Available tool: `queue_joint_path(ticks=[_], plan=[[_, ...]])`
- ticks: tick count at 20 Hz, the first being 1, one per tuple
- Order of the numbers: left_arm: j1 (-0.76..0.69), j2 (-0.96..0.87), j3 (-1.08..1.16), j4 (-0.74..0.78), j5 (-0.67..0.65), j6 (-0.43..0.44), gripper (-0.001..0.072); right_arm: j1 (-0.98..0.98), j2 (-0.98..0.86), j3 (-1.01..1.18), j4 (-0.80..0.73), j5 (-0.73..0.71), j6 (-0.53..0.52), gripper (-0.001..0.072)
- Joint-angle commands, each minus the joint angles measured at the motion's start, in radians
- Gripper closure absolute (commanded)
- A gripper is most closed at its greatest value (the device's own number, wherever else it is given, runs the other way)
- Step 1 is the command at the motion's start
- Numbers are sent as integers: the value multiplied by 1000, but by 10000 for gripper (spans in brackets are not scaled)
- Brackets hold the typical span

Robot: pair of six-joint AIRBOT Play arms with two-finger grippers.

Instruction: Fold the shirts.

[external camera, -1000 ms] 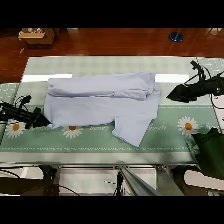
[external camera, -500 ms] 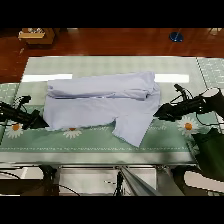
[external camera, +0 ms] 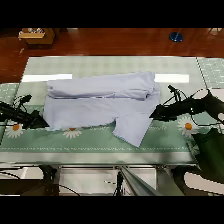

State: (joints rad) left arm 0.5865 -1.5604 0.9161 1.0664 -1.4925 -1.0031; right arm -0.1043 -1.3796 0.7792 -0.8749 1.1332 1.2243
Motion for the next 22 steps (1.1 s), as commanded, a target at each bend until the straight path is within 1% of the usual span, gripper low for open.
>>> queue_joint_path(ticks=[1, 2, 3, 4, 7, 10, 12, 14, 16, 18, 20, 22], plan=[[1, 0, 1, -26, 3, 23, 681, 40, 0, -5, -17, -100, 25, 463], [1, 0, 1, -46, 11, 23, 681, 64, -3, -5, -27, -115, 25, 540], [1, 0, 1, -69, 12, 28, 681, 82, -3, -5, -30, -122, 25, 635], [1, 1, 1, -101, 10, 51, 681, 90, -2, -4, -24, -123, 24, 686], [1, 20, 21, -223, -12, 90, 682, 72, 65, 8, -5, -114, 5, 688], [1, 108, 63, -438, 0, 129, 683, 33, 207, 74, -5, -164, 6, 688], [1, 152, 97, -485, 11, 127, 682, 18, 272, 134, -7, -232, 36, 688], [-1, 180, 107, -512, 47, 97, 683, 32, 273, 192, 0, -273, 56, 688], [-6, 195, 107, -550, 116, 85, 683, 61, 248, 226, -1, -357, 58, 688], [-15, 196, 107, -582, 215, 73, 683, 71, 198, 262, 3, -451, 89, 689], [-43, 193, 106, -581, 339, 40, 683, 71, 121, 316, 3, -491, 101, 689], [-91, 186, 107, -581, 460, 37, 683, 75, 29, 381, 13, -510, 101, 689]])
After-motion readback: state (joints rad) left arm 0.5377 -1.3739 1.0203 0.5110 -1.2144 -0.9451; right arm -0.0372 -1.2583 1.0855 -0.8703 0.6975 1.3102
